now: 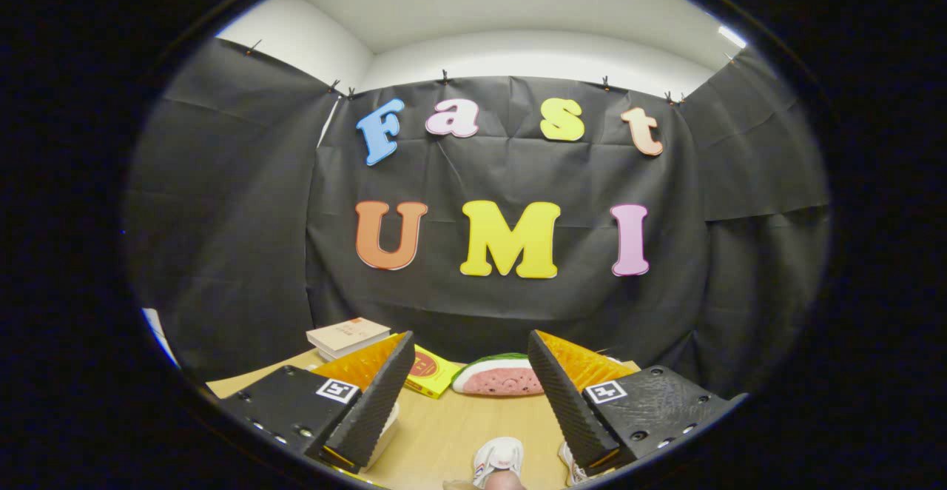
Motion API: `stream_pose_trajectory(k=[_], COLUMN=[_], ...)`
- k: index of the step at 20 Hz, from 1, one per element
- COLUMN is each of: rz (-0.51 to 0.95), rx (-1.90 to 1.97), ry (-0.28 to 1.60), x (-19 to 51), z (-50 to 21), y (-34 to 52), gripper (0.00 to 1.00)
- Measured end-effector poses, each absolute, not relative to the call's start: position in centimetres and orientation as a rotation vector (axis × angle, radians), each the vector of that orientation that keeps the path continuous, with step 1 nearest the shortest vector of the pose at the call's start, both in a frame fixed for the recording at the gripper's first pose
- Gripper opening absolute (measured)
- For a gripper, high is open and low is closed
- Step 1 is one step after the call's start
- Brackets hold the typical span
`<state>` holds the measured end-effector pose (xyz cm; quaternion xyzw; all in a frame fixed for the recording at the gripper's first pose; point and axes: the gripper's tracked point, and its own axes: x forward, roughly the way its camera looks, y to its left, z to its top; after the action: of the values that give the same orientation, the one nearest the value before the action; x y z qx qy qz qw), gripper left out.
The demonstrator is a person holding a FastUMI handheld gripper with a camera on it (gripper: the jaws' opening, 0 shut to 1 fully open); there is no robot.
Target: Open the storage box then place both shoes into the box .Put the left shoe in first, then the right shoe, with the right side of both shoes facing outward in a uniform manner.
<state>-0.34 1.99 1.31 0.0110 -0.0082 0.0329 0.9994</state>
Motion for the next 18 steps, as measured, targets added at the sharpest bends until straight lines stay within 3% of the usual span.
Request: stream_pose_trajectory(k=[11, 18], rz=[0.103, 0.211], rx=[0.115, 0.193], ry=[0.095, 0.251], x=[-0.7, -0.6], z=[-1.8, -7.3], y=[4.1, 8.8], gripper=[0.96, 0.95])
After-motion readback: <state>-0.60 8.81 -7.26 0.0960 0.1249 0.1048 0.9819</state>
